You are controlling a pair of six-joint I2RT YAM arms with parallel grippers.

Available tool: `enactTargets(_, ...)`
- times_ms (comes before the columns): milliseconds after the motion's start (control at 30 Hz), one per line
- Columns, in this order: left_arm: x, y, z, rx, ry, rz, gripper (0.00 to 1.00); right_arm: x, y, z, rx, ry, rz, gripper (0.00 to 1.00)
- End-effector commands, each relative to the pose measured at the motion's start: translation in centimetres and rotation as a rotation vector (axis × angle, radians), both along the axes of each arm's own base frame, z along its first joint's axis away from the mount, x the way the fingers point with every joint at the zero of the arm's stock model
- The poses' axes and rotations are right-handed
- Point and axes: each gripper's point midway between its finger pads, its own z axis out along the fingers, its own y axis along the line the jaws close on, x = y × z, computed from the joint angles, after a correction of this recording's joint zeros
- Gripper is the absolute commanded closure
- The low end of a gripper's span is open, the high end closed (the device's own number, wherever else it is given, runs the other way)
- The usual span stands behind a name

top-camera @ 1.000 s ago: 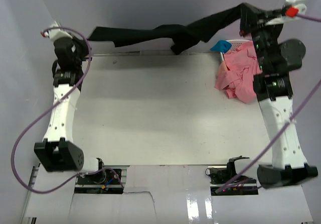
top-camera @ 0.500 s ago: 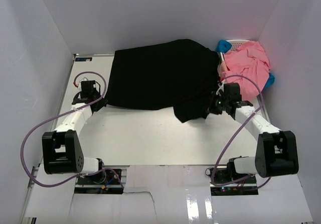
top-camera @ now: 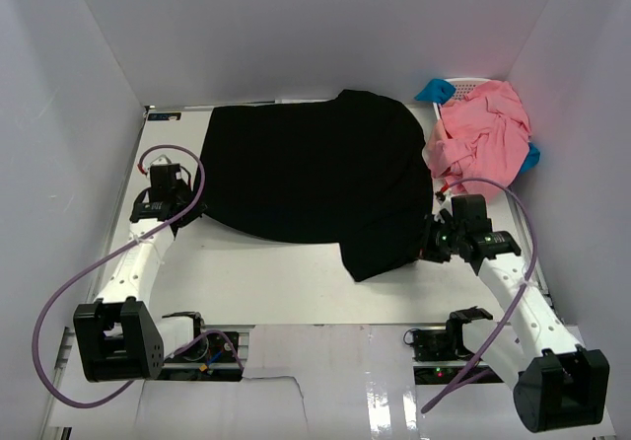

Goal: Fold and stack the t-shirts
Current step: Flatten out the tshirt, then grap the side of the flattened tshirt closest away from the robot with both arms

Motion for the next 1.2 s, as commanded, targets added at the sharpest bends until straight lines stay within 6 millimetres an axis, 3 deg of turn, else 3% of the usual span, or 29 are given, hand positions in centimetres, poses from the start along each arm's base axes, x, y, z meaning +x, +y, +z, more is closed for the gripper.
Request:
enactTargets(0,-2.6,0.0,-1.1,0.003,0.065,-0.001,1.00,-4.0,0.4,-1.2,0.029,0.101,0.040,0.92)
enactTargets(100,-3.8,-0.5,-2.3,-0.024,0.097,-0.009,1.00,-5.0,0.1,-1.0,0.022,0.100,0.024,0.92)
enactTargets(267,-4.4,0.9,-1.5,0.031,0.091,0.059,1.00,-7.1,-0.7,-0.2,0.001,0.113,0.007,0.92)
enactTargets(400,-4.9,1.7,-2.0,0.052,0.121,0.109,1.00,-7.4,-1.5,1.8,-0.023,0.064,-0.029,0.92)
enactTargets(700,-6.2,2.5,-2.9,0.064,0.230,0.195,1.00,-8.6,-2.3,3.0,-0.063,0.082,-0.036,0.92)
enactTargets(867,-6.1,2.5,-3.2,0.064,0.239,0.206,1.00,-7.4,-2.9,4.8,-0.092,0.018,-0.054,0.92)
enactTargets(1167,-4.6,2.7,-6.0,0.106,0.364,0.136,1.00,-3.5,-2.0,5.6,-0.078,-0.035,-0.046,0.92)
